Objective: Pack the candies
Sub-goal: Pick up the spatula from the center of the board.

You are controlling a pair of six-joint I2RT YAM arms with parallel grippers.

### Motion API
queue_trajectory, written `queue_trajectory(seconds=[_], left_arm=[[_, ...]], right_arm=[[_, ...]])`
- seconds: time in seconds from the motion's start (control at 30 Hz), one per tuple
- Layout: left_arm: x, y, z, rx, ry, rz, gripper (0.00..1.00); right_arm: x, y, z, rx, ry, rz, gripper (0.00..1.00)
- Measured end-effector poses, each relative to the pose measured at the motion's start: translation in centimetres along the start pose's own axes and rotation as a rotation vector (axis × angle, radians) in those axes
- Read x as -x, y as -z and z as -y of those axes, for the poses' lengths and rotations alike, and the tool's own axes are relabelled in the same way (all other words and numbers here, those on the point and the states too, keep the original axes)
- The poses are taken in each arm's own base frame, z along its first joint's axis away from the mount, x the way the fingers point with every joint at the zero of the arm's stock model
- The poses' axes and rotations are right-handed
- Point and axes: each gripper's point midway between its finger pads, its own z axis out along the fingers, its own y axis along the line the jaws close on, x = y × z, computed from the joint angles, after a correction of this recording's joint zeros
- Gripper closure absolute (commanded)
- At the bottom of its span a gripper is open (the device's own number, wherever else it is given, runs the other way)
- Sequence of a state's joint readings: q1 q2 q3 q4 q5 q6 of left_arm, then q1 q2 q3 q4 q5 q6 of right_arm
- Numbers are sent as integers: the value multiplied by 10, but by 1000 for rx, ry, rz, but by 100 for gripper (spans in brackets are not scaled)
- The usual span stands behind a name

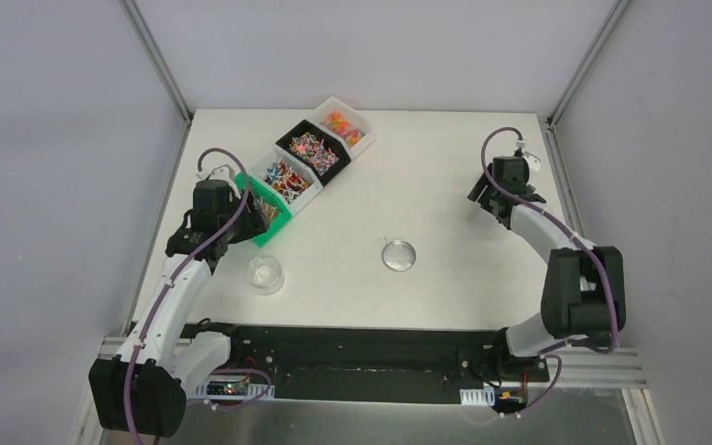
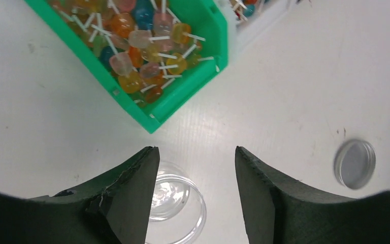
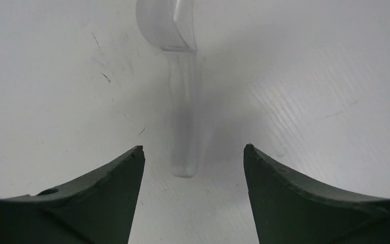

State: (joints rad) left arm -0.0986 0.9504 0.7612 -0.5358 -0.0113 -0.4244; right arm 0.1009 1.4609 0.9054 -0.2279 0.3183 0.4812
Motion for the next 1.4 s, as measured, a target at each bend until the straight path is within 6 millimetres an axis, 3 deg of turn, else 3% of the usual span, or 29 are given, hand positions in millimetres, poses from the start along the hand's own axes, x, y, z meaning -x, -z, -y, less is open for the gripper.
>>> queue_trajectory(seconds=[0.2, 0.57, 0.73, 0.93, 1.17, 1.27, 1.4], left_arm=[[-11, 5, 25, -158, -51, -51, 42], [-16, 9, 41, -266, -81, -67, 41], [-15, 12, 42, -280, -84, -56, 41], [-15, 13, 43, -285, -86, -50, 41], [-16, 14, 44, -294, -87, -53, 36], [-17, 15, 47, -311, -88, -60, 32], [-20, 18, 53, -349, -89, -75, 29]], right_arm=[[-15, -34, -16, 34, 38, -81, 41], [-21, -58, -13, 13, 77, -101, 49], [-35, -70, -10, 2, 94, -138, 64], [-35, -73, -10, 8, 122, -138, 82], [-25, -57, -18, 68, 201, -126, 100], [-14, -37, -31, 124, 248, -94, 100], [-2, 5, -68, 259, 351, -26, 100]])
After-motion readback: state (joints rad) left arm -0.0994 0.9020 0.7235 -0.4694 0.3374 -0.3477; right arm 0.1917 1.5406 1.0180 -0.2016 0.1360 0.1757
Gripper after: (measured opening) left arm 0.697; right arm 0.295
